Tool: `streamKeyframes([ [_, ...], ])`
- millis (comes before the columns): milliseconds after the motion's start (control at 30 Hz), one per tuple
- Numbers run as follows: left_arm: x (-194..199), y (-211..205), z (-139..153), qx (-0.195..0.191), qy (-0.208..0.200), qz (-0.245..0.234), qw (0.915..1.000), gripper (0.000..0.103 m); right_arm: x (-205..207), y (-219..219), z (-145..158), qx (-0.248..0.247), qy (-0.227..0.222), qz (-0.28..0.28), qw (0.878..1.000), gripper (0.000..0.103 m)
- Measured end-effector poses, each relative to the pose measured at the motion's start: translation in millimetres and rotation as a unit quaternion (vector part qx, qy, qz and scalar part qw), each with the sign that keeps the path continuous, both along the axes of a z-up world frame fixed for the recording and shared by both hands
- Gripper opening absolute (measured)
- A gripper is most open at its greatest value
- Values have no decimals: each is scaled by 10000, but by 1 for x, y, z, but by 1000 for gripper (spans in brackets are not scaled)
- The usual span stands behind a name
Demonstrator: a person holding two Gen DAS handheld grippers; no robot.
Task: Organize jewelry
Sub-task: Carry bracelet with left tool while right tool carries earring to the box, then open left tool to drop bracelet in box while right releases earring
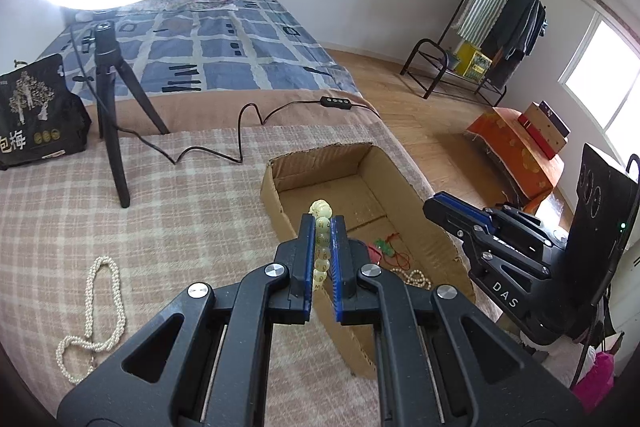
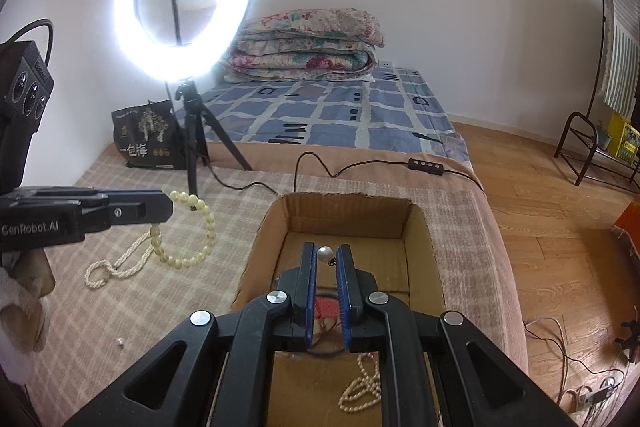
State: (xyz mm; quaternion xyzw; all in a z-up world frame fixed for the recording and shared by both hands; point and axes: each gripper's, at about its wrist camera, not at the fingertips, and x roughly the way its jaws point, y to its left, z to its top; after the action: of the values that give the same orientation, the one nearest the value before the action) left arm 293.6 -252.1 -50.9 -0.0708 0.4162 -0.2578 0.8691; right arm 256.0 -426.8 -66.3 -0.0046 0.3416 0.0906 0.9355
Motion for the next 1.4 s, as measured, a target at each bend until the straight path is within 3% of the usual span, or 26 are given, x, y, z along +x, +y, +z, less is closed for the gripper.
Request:
streamKeyframes([
  [533,31,-37,-27,87,270,-148,9995,5,54,-29,-38,130,499,-240,9984,8],
  [800,36,-40,-31,88,192,-180,9996,5,66,-29,-47,114,587,-295,9978,10],
  [967,31,-37,-26,171,19,-199,9997,6,67,-28,-46,103,549,-380,9977,28],
  [1000,29,-37,-25,224,-1,-236,9995,15,67,-28,-45,79,542,-401,9977,32],
  [1033,26,-37,-24,241,-28,-279,9993,24,67,-28,-44,39,525,-438,9977,45],
  [1067,23,-36,-23,248,-74,-301,9992,39,67,-28,-42,-11,491,-498,9975,54],
  [1100,20,-36,-21,266,-132,-298,9991,47,65,-28,-40,-58,437,-571,9974,73],
  [1133,17,-35,-20,305,-178,-291,9990,49,63,-28,-38,-98,356,-657,9972,84],
  [1333,7,-32,-13,364,-194,-306,9987,50,59,-29,-26,-235,234,-945,9950,96],
  [1400,3,-31,-10,383,-224,-301,9986,60,56,-29,-22,-263,217,-977,9946,99],
])
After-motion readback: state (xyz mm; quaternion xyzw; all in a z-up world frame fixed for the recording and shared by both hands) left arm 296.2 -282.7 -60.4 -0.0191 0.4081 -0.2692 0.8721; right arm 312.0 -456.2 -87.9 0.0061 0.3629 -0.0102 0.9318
